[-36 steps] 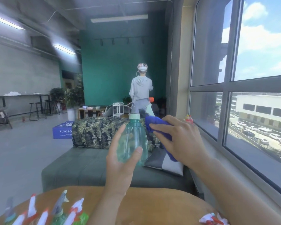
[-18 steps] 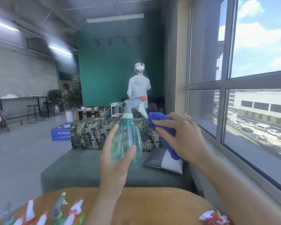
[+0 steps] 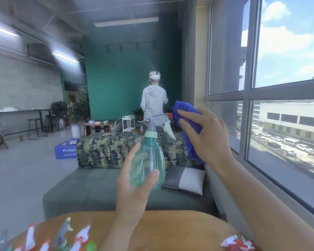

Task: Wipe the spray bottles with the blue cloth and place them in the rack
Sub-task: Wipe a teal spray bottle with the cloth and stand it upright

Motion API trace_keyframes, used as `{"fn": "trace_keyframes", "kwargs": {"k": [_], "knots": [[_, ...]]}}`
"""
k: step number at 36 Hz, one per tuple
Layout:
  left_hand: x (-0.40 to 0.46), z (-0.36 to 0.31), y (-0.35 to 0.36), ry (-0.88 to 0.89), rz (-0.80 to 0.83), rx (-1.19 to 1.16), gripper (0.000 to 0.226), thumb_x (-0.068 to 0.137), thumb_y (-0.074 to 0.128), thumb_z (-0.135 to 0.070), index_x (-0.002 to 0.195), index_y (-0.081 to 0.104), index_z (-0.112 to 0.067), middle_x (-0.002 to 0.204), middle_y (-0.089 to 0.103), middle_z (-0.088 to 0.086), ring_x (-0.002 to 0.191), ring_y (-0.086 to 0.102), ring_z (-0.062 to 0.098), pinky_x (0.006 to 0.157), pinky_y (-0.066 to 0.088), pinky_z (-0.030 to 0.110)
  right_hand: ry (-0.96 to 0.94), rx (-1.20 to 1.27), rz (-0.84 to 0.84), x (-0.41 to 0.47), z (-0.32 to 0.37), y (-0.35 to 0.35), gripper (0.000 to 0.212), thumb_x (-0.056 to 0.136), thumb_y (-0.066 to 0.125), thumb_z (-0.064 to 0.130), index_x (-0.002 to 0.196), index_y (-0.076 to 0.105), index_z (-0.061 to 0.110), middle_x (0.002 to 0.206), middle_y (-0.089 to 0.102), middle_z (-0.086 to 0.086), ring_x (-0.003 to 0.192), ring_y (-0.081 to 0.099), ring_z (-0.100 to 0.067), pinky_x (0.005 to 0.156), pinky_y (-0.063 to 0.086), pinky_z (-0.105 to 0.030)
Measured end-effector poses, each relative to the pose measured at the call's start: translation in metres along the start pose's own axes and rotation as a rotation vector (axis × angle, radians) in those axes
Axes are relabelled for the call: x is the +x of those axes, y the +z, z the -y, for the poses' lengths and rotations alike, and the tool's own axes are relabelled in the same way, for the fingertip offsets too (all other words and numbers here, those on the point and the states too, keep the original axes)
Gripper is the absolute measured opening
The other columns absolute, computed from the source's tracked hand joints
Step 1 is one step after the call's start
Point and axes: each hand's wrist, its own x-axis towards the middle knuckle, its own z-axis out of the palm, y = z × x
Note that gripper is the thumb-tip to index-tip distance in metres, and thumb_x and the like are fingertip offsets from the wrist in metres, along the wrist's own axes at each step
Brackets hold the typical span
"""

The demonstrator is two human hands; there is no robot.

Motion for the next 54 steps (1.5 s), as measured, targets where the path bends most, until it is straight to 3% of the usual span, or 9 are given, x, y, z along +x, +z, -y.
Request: {"fn": "trace_keyframes", "kwargs": {"k": [13,19,26,31,35,38,45,50,54], "knots": [[-0.024,0.025,-0.011,-0.034,0.104,0.189,0.075,0.082,0.085,-0.032,0.15,0.054,-0.044,0.148,0.058,-0.033,0.142,0.051,-0.005,0.109,0.04,0.007,0.08,-0.064,0.217,-0.023,0.001,0.005,0.03,0.103,0.057,0.04,0.129,0.072,0.04,0.102,0.065,0.006,0.093,0.063,-0.016,0.083,0.051,-0.039],[-0.052,0.052,-0.011,-0.141,0.096,0.233,0.078,0.079,0.087,-0.037,0.149,0.056,-0.052,0.148,0.066,-0.008,0.137,0.063,0.023,0.114,0.051,0.056,0.119,-0.113,0.38,-0.054,-0.003,0.013,0.029,0.105,0.052,0.038,0.128,0.07,0.041,0.104,0.062,0.007,0.096,0.062,-0.019,0.082,0.049,-0.037],[-0.052,0.056,-0.004,-0.174,0.105,0.186,0.076,0.075,0.086,-0.04,0.146,0.06,-0.051,0.145,0.067,-0.011,0.136,0.063,0.018,0.114,0.051,0.052,0.111,-0.08,0.517,-0.048,0.011,0.022,0.027,0.105,0.051,0.038,0.121,0.074,0.04,0.096,0.06,0.009,0.095,0.062,-0.018,0.086,0.051,-0.041],[-0.028,0.033,0.001,-0.185,0.014,0.045,0.071,0.083,0.09,-0.04,0.146,0.057,-0.046,0.141,0.06,-0.039,0.136,0.052,-0.014,0.106,0.046,0.012,0.226,0.462,0.335,-0.045,0.029,0.015,0.027,0.106,0.058,0.024,0.126,0.075,0.03,0.113,0.073,0.016,0.11,0.066,-0.003,0.1,0.049,-0.026],[0.002,0.011,-0.001,-0.221,-0.069,-0.105,0.065,0.086,0.079,-0.059,0.147,0.055,-0.055,0.149,0.057,-0.033,0.144,0.053,0.002,0.12,0.045,0.054,0.179,0.53,0.23,-0.05,0.037,0.005,0.026,0.105,0.061,0.024,0.126,0.075,0.03,0.097,0.068,0.019,0.097,0.065,-0.004,0.087,0.043,-0.014],[0.021,-0.007,0.0,-0.203,-0.038,-0.192,0.067,0.086,0.073,-0.07,0.149,0.053,-0.054,0.153,0.059,-0.021,0.142,0.058,0.012,0.113,0.05,0.063,0.096,0.421,0.244,-0.05,0.039,0.004,0.025,0.104,0.062,0.029,0.125,0.075,0.036,0.092,0.063,0.005,0.091,0.063,-0.014,0.083,0.048,-0.024],[0.035,-0.023,0.001,-0.146,0.131,-0.119,0.091,0.078,0.068,-0.091,0.157,0.041,-0.056,0.164,0.047,-0.02,0.153,0.047,0.017,0.12,0.043,0.061,0.175,0.463,0.209,-0.043,0.04,0.001,0.026,0.105,0.061,0.026,0.124,0.075,0.033,0.1,0.068,0.015,0.101,0.065,-0.007,0.09,0.044,-0.015],[0.027,-0.024,-0.003,-0.106,0.221,-0.008,0.104,0.076,0.071,-0.09,0.164,0.032,-0.05,0.165,0.04,-0.03,0.155,0.042,0.009,0.122,0.041,0.059,0.272,0.519,0.246,-0.043,0.033,0.003,0.026,0.106,0.059,0.025,0.125,0.075,0.032,0.115,0.074,0.014,0.113,0.066,-0.005,0.104,0.049,-0.028],[0.019,-0.028,-0.004,-0.093,0.263,0.076,0.104,0.079,0.08,-0.074,0.165,0.03,-0.044,0.161,0.039,-0.038,0.148,0.043,-0.007,0.118,0.049,0.04,0.369,0.599,0.29,-0.044,0.03,0.0,0.026,0.108,0.057,0.024,0.123,0.076,0.028,0.112,0.077,0.018,0.11,0.069,0.0,0.102,0.052,-0.026]]}}
